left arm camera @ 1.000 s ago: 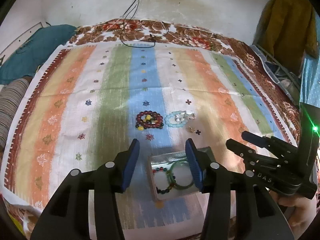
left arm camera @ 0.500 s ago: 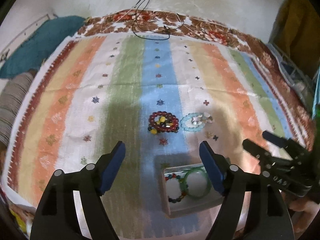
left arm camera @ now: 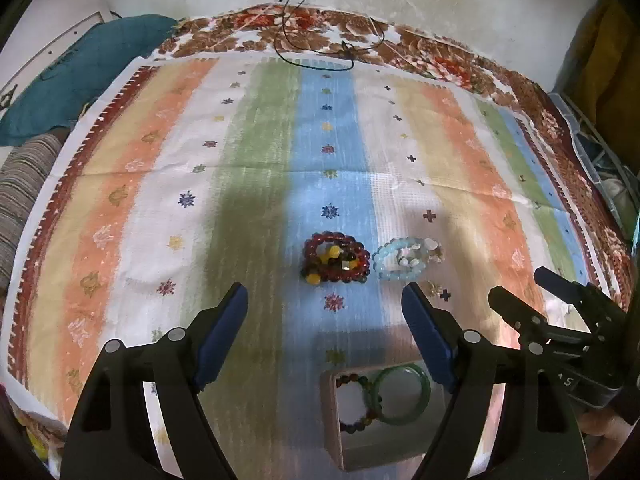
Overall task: Organize jewelry
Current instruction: 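Move both open tools back over the remaining jewelry pile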
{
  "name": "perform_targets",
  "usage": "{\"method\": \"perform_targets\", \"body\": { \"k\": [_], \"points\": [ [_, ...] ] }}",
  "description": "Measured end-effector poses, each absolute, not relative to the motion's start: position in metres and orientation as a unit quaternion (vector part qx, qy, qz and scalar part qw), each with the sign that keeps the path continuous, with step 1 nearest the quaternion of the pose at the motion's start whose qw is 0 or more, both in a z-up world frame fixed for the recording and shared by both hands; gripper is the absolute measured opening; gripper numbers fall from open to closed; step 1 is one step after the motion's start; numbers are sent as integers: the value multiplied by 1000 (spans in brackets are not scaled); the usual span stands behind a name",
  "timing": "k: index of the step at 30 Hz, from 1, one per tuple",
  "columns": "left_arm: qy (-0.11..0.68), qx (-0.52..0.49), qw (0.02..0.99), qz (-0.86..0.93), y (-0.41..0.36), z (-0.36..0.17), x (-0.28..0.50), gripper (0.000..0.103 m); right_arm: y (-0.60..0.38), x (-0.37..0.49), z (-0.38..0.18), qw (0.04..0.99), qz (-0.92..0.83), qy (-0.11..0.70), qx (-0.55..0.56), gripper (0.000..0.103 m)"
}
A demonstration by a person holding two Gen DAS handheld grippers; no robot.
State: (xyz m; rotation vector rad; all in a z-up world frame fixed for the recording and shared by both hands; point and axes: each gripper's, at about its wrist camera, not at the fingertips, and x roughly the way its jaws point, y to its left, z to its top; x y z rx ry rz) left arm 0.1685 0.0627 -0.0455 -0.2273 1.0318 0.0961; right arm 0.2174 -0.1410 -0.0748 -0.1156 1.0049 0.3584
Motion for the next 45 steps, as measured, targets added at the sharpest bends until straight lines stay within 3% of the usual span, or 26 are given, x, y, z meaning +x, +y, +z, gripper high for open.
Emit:
{"method": "perform_targets", "body": {
  "k": [45],
  "points": [
    [552, -86, 827, 66, 77, -121, 243, 73, -144, 292, -136, 836, 112, 534, -54, 85]
  ]
}}
